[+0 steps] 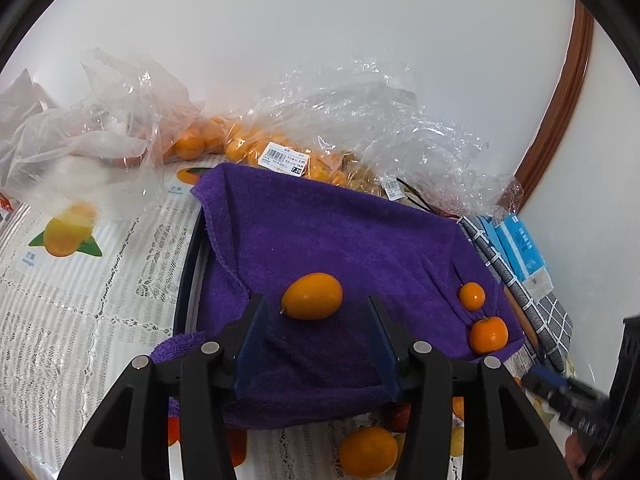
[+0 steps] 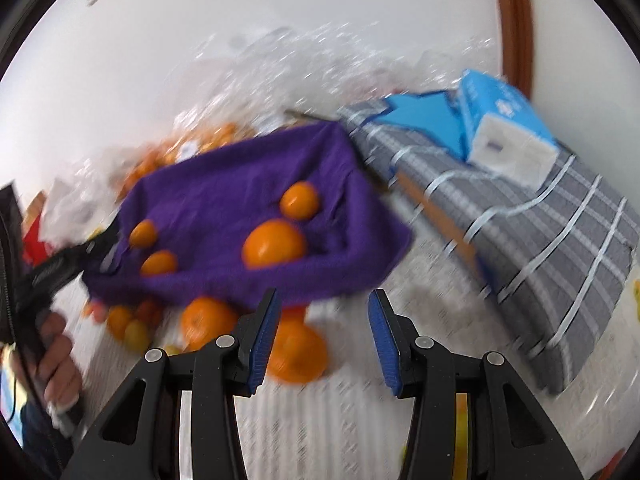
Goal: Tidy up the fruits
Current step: 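Open both tools to release the fruits onto the towel, then close the right tool on a large orange while the left tool grasps an orange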
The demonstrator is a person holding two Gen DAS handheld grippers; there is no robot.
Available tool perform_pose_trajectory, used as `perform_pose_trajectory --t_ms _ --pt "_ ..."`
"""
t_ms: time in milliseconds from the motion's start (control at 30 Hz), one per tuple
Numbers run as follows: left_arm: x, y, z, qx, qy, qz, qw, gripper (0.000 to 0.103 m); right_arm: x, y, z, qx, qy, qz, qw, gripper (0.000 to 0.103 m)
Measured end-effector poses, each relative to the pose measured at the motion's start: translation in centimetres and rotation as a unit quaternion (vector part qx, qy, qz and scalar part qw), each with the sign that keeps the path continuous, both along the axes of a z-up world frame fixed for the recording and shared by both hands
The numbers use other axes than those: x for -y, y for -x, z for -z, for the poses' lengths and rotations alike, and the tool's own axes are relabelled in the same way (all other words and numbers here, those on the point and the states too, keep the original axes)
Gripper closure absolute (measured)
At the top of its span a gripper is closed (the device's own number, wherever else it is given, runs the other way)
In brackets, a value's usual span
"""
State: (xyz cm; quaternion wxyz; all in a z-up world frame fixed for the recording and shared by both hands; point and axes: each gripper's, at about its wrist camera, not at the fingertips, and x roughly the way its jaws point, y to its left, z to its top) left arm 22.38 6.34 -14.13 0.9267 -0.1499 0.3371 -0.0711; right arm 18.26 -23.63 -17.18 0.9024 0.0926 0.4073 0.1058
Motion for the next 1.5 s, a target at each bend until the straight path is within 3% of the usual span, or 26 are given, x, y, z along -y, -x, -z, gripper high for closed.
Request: perform_pose_trajectory --t_ms 133,400,533,633,933,1200,1300,1367,1400,1500 --pt "-0.2 0.6 -0.6 0.017 -0.006 -0.005 0.9998 0.050 -1.7 0.8 1.1 -0.005 0.020 -0.020 1.000 0.054" --pt "0.1 1.0 -1.1 0.035 -0.033 -0.007 0.9988 0.048 -2.7 0.4 2.4 -0.011 0.046 -0.005 0.999 0.054" --pt "0.7 1.3 -1.1 0.039 -0.039 -0.002 0.9985 0.048 -3.5 1.0 2.3 0.001 0.081 0.002 0.997 0.062" --pt "1.1 1.7 -0.9 0.039 -0.046 0.003 0.9982 0.048 -3.8 1.3 2.2 0.008 0.102 0.007 0.995 0.062" --pt "1.9 6.5 -0.6 0.028 -0.037 0.052 0.9976 0.048 -0.8 2.4 1.3 0.038 0.033 0.039 0.998 0.062" --pt "2.7 6.4 1.6 -0.026 -0.035 0.071 0.9965 0.049 -1.5 2.4 1.0 0.043 0.043 0.032 0.998 0.062" --pt "2.7 5.7 2.1 -0.039 -0.012 0.081 0.9959 0.053 -1.2 2.3 1.1 0.041 0.036 0.033 0.998 0.062" --pt "3.0 5.1 2.4 -0.049 -0.004 0.086 0.9951 0.062 -1.2 2.3 1.1 0.041 0.035 0.030 0.998 0.062" --pt "3.2 4.8 2.6 -0.056 -0.002 0.089 0.9945 0.071 -1.3 2.3 1.1 0.042 0.036 0.028 0.998 0.062" --pt "3.4 4.7 2.7 -0.060 -0.001 0.090 0.9941 0.072 -1.6 2.4 1.0 0.045 0.036 0.019 0.998 0.062"
